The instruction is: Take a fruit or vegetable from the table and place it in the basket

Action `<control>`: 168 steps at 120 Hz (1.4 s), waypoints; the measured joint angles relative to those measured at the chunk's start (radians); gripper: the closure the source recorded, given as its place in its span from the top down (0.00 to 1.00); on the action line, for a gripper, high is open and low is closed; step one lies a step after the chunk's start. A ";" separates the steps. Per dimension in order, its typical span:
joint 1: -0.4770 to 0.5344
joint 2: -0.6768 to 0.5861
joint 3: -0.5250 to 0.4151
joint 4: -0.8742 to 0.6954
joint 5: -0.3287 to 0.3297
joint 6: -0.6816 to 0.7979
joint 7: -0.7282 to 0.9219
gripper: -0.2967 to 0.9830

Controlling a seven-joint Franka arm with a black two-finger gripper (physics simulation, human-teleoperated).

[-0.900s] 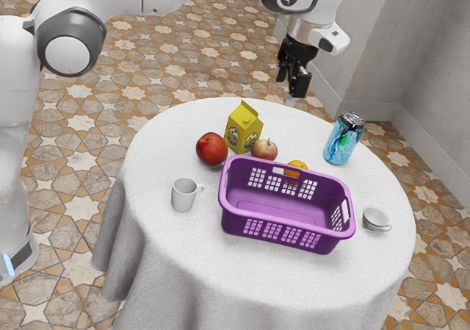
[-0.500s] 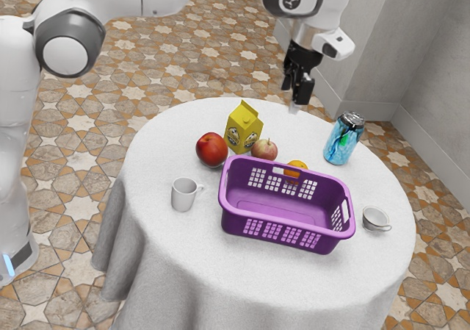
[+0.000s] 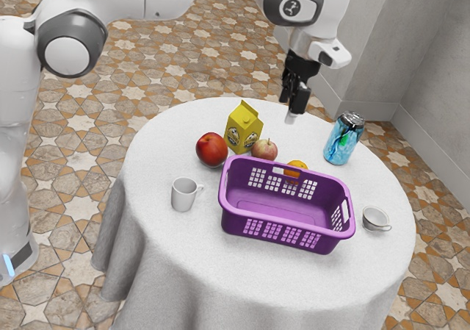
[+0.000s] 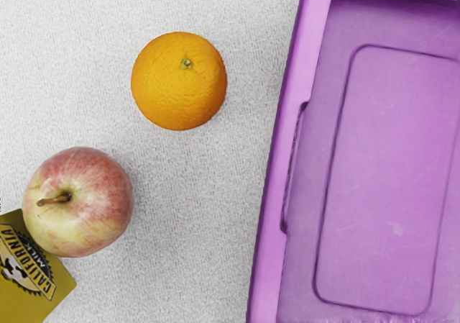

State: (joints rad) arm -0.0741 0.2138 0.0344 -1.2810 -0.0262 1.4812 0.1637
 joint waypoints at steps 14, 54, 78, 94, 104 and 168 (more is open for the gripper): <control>-0.006 0.009 -0.034 -0.002 0.076 0.003 0.071 0.77; -0.003 0.021 -0.031 -0.019 0.166 0.045 0.253 0.77; 0.001 0.004 -0.014 -0.103 0.174 0.110 0.346 0.77; 0.008 0.006 -0.013 -0.131 0.175 0.149 0.398 0.77; 0.052 0.004 -0.020 -0.138 0.176 0.164 0.429 0.77; 0.198 0.123 -0.133 -0.057 0.137 0.268 0.546 0.77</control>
State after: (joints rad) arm 0.1239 0.3364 -0.0983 -1.3376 0.1106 1.7489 0.7098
